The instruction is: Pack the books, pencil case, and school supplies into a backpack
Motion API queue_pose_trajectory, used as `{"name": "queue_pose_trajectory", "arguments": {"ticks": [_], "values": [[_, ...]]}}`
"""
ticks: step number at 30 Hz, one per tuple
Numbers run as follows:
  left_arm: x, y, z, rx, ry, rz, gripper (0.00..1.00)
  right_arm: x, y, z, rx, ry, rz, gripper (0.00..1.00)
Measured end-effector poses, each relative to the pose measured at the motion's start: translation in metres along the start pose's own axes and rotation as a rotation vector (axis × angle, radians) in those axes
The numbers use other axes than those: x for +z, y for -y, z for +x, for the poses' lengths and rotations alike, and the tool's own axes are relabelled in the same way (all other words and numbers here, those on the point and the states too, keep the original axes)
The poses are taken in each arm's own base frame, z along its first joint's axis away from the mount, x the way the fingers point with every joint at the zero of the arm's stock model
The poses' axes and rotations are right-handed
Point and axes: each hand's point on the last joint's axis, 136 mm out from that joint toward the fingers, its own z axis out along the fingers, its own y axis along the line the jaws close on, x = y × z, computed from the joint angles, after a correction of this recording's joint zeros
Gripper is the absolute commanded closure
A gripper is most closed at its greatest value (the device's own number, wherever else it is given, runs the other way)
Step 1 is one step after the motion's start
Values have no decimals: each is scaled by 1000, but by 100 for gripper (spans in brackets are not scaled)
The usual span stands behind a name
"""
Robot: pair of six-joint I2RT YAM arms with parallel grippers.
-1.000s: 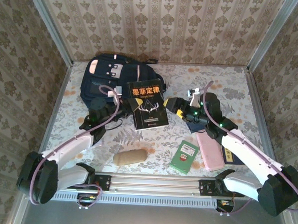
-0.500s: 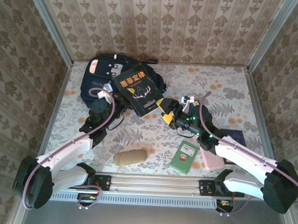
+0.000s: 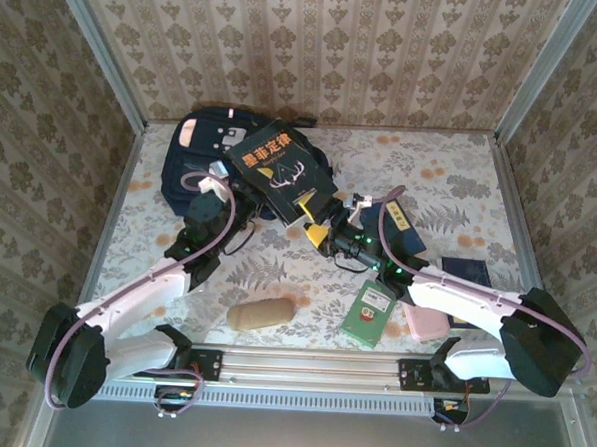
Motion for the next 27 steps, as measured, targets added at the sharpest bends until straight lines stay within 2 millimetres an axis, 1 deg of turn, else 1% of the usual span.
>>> {"name": "queue_pose_trajectory", "arguments": {"ticks": [3,5,9,10,12,15,17,27], "values": [[0,1,4,-3,-4,0,100,7,7,-6,13,18,13,26],[-1,-1,3,-3,1,-9,100,10,3,-14,20,33,3,35],[-7,5,-4,-4,33,-4,100,13,-23,-31,0,70,-46,52],[-8,8,-6,-4,40,3,100,13,-28,-33,-9,75,-51,58],[-12,14,-8,-8,53,17,100,13,-39,-35,-32,82,-57,65],[-14,19,-9,-25,62,31,100,8,-51,-35,-60,86,-65,68],[-14,18,-8,-27,60,29,100,7,-53,-36,-72,87,-63,68],[-9,5,-2,-50,57,-12,100,10,-53,-32,-120,80,-58,64]]}}
